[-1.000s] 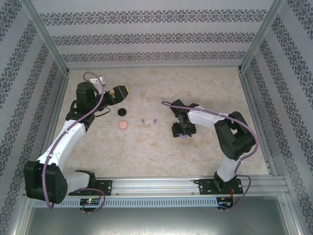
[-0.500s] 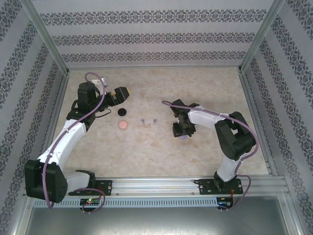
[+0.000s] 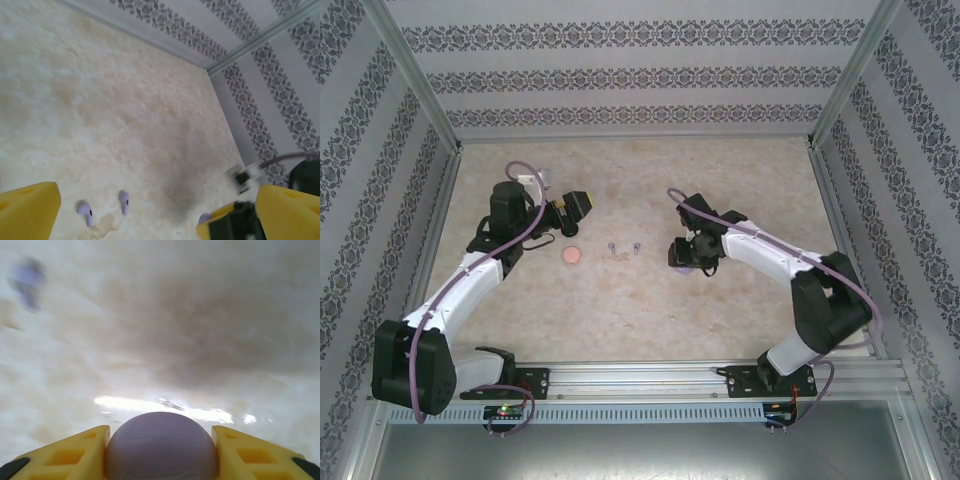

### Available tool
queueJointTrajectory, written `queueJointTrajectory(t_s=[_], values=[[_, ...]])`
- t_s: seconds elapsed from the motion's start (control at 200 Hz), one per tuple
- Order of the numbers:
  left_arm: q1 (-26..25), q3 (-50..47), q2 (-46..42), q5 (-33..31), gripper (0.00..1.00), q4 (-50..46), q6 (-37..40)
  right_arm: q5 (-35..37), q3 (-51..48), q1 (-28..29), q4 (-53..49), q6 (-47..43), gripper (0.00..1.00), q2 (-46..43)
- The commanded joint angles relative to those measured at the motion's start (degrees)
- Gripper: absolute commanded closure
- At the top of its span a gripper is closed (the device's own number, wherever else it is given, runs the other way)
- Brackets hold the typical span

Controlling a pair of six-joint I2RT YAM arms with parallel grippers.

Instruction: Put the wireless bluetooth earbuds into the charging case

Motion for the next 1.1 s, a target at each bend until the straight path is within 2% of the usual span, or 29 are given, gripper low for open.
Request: queueJointTrajectory(t_s=[0.0,0.275,0.55,0.814,1.094], values=[[-3.20,-2.51,0.81,-0.02,0.00,10.47,0.43,-2.54,3.12,-1.58,4.94,9.51,0.67,-2.89],[-10.43,-8.40,4.24,1.56,0.00,25.55,3.82,-2.69,8.73,-4.36,12.76,25.17,0.67,-5.19],[-16.48,-9.64,8.55,-3.52,0.00,35.27,4.31,-2.32,8.04,-3.62,21.58,41.21,0.68,-5.20],[-18.17,-7.08,16.70,-5.51,0.07,44.87,0.63,2.03,5.71,-0.51,26.60,52.74,0.68,-6.57],[-18.49,-3.79,21.45,-6.48,0.17,50.68,-1.88,3.93,6.49,2.36,27.28,55.24,0.69,-6.55]])
